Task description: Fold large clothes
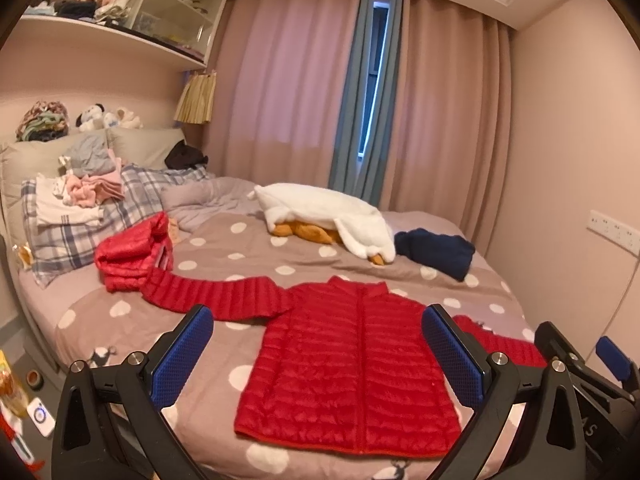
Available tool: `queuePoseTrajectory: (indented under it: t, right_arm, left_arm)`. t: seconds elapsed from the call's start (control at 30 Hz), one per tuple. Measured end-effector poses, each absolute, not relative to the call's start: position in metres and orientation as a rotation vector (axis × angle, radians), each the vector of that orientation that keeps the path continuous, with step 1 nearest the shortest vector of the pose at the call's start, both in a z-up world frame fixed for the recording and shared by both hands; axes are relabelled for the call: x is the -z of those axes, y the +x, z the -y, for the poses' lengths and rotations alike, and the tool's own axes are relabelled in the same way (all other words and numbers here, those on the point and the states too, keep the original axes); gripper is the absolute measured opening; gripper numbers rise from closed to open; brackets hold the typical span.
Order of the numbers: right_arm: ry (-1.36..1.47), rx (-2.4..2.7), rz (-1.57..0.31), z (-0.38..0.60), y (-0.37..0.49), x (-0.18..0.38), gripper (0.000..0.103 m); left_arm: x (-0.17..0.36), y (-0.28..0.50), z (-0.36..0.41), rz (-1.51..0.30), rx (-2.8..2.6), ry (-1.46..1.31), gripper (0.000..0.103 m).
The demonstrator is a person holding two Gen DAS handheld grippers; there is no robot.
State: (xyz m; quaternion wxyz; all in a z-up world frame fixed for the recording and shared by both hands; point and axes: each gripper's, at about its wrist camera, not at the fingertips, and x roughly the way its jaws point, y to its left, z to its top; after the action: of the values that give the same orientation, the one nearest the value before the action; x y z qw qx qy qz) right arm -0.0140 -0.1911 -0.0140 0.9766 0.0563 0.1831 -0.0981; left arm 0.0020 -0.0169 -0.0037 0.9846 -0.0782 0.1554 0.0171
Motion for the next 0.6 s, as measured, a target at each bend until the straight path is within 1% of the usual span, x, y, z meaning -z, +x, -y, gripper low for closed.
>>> queuePoseTrajectory:
  t: [0.2, 0.37, 0.4, 0.47, 0.53, 0.6]
  right_arm:
    - [0.142, 0.205, -0.394, 0.199, 0.012, 0.023, 0.103]
    - [0.143, 0.193, -0.392, 0.218, 0.053, 0.037, 0.103]
    - [0.120, 0.203, -0.378, 0.222, 0.063, 0.041, 0.103]
    - [0.036, 0.273, -0.380, 0.231, 0.089, 0.051, 0.103]
    - [-0.046, 0.360, -0.426, 0.245, 0.121, 0.063, 0.103]
    - [-0.064, 0.415, -0.453, 0.262, 0.147, 0.075, 0.103]
  left_arm:
    - [0.004, 0.025, 0.005, -0.245, -0.079, -0.140, 0.103]
    - [0.022, 0.100, -0.019, -0.358, -0.056, -0.199, 0.103]
    - [0.025, 0.104, -0.019, -0.364, -0.058, -0.206, 0.103]
    - [0.034, 0.136, -0.036, -0.386, -0.079, -0.260, 0.103]
    - [0.051, 0.183, -0.069, -0.431, -0.088, -0.339, 0.103]
    - [0.067, 0.209, -0.095, -0.450, -0.103, -0.394, 0.103]
